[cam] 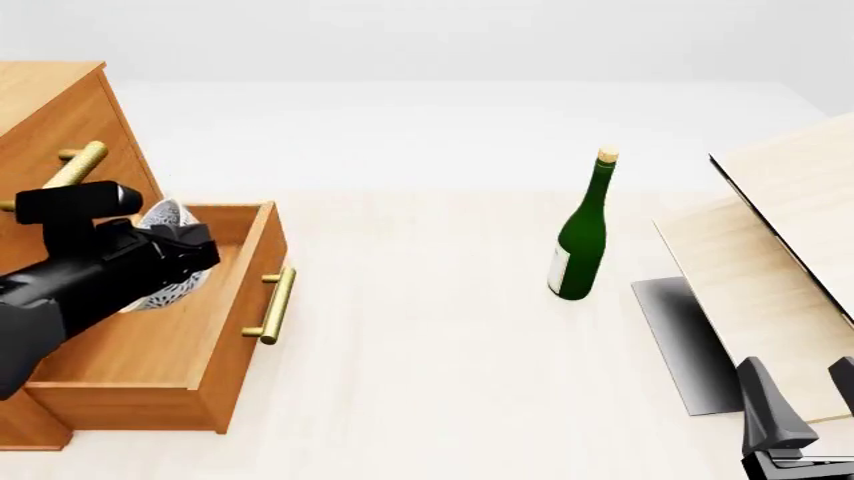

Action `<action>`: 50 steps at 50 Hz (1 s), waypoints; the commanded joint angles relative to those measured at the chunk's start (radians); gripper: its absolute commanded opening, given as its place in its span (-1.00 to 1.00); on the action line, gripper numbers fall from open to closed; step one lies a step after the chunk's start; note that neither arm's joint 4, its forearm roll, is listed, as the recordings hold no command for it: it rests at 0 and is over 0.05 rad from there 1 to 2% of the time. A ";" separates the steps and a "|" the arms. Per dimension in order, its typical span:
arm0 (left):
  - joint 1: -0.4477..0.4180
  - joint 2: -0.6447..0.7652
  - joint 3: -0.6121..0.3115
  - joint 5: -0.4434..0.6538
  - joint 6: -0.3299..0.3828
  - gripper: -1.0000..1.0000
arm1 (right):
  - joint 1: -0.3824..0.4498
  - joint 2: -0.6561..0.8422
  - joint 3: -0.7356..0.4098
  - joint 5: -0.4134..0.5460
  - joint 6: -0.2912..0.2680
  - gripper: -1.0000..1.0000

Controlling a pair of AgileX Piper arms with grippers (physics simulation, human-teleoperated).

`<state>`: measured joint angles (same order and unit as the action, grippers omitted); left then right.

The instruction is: Put the bowl in the bottom drawer of the cabinet.

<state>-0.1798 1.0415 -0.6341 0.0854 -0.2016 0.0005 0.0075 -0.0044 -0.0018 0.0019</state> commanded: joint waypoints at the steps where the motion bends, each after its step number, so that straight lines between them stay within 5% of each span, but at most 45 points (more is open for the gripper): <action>1: 0.011 0.017 0.020 -0.032 -0.003 -1.00 | 0.000 0.000 0.000 0.000 0.000 1.00; 50: 0.069 0.081 0.064 -0.071 0.023 -1.00 | 0.000 0.000 0.000 0.000 0.000 1.00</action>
<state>-0.1212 1.1098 -0.5720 0.0260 -0.1949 0.0005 0.0075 -0.0044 -0.0018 0.0019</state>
